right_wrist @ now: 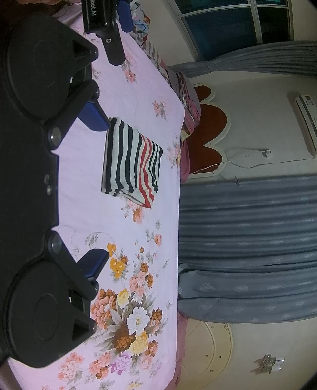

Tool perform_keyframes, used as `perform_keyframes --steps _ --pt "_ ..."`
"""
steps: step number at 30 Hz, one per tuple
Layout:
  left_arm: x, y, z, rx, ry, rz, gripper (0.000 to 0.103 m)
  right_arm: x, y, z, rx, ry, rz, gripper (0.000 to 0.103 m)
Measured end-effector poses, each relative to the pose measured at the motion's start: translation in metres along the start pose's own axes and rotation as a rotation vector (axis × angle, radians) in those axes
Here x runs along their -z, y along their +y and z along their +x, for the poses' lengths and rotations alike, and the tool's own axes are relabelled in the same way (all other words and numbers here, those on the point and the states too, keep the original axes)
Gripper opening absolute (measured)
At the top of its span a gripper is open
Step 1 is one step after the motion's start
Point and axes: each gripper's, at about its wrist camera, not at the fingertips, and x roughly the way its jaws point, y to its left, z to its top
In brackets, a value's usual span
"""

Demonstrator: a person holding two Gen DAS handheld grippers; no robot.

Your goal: Fold small clothes

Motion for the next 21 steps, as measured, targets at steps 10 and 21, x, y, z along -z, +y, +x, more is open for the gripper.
perform_keyframes --steps 10,21 --pt "-0.001 0.001 0.001 -0.012 -0.012 0.009 0.103 -0.003 0.001 0.002 -0.004 0.001 -0.004 0.102" --pt "-0.003 0.004 0.004 -0.028 -0.016 0.015 0.103 -0.010 0.002 0.011 -0.020 0.002 -0.016 0.102"
